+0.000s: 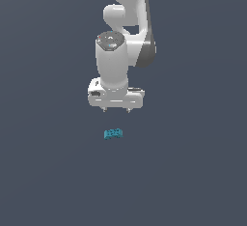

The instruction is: Pick up the object and move it to a goal position.

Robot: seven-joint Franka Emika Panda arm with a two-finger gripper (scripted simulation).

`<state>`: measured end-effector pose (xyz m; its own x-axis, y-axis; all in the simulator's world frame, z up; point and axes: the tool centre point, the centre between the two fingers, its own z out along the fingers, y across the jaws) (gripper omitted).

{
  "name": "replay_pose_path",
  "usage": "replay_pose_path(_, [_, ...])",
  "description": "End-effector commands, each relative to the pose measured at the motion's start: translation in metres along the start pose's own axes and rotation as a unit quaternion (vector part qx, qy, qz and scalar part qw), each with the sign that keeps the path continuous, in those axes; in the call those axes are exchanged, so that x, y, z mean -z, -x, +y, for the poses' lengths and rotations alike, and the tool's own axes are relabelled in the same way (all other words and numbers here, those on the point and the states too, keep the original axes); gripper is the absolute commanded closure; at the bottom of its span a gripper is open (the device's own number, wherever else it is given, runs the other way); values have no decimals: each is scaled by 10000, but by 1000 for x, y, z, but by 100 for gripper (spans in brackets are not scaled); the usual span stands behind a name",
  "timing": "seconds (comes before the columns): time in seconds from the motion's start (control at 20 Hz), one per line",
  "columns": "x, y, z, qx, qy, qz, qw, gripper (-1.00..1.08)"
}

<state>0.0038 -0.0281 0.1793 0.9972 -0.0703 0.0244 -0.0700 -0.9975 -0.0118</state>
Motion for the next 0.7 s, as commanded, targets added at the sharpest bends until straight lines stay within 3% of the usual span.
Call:
replay_pose_path(0.0, [-1,0,0,-88,-3,-4,10000,-92])
replay_pose_path(0.4, [-11,-4,2,-673,-22,-25,9977,-92])
replay_pose_path(0.65, [-20,-7,3,-1252,-33,-45,9921,-92])
